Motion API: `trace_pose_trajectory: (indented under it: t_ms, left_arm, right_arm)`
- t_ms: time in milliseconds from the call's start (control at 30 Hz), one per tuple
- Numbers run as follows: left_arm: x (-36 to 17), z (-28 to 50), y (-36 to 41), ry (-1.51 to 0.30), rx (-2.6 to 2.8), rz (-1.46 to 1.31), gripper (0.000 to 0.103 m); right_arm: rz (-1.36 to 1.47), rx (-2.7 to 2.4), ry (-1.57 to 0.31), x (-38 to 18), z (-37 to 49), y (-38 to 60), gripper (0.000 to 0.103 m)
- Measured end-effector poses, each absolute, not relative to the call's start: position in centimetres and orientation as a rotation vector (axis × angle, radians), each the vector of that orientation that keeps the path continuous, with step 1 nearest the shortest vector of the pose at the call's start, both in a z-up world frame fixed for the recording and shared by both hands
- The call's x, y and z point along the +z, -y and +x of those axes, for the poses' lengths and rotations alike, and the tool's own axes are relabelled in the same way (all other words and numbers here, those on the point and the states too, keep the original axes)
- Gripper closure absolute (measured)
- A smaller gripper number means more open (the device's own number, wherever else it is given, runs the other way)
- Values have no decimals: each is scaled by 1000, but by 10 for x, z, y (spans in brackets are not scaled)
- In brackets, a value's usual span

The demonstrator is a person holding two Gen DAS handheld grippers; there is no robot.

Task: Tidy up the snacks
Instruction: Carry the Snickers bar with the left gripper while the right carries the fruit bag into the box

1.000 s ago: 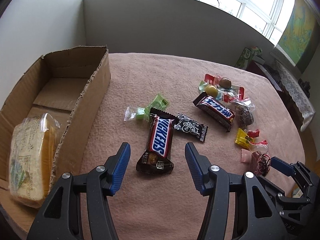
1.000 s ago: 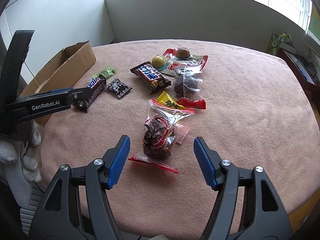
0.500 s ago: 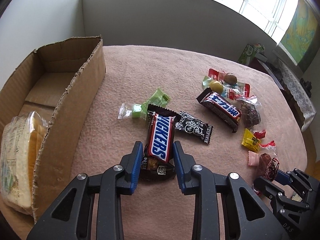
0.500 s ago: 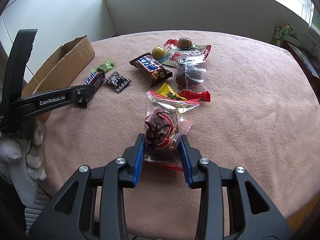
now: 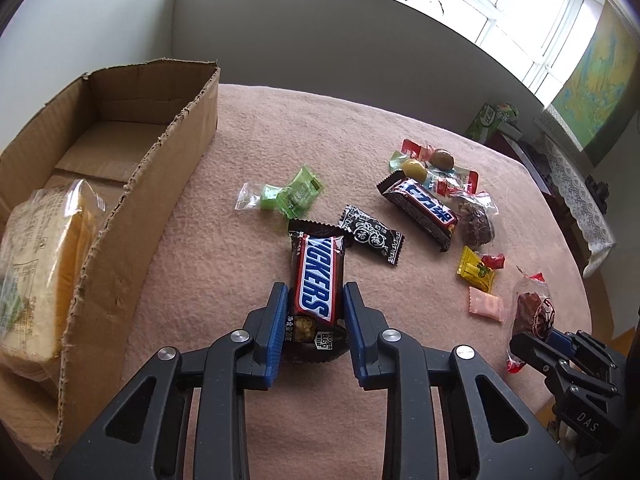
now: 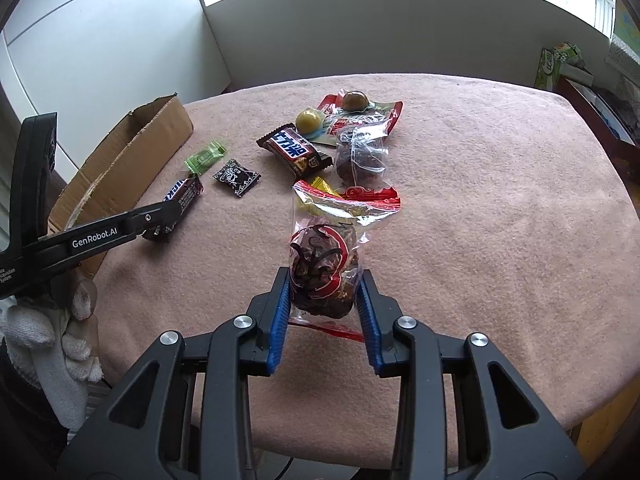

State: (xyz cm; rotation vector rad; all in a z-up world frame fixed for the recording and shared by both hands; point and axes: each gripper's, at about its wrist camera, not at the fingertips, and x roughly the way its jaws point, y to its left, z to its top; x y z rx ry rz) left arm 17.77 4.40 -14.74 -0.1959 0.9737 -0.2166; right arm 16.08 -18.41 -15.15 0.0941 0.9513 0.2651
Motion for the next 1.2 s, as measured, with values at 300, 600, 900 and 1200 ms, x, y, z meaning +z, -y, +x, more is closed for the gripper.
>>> trace_pose_trajectory:
  t_ms: [300,600,900,1200]
  left_arm:
    - [-141,155,-48,-953,-233,-236,77]
    - [-114,134,-67,-881,-227,-261,77]
    - [-83,125,-106,-790,-156,-278,77]
    - [-75,137,-152,-761,-51,-300,77]
  right_arm:
    - [93,296,-911,-133,153,177,69]
    - [57,354,-872,-111,158,149,69]
    - [-26,432,-833,-90,182,93,69]
    - [-124,520,-801,-70,218,16,69]
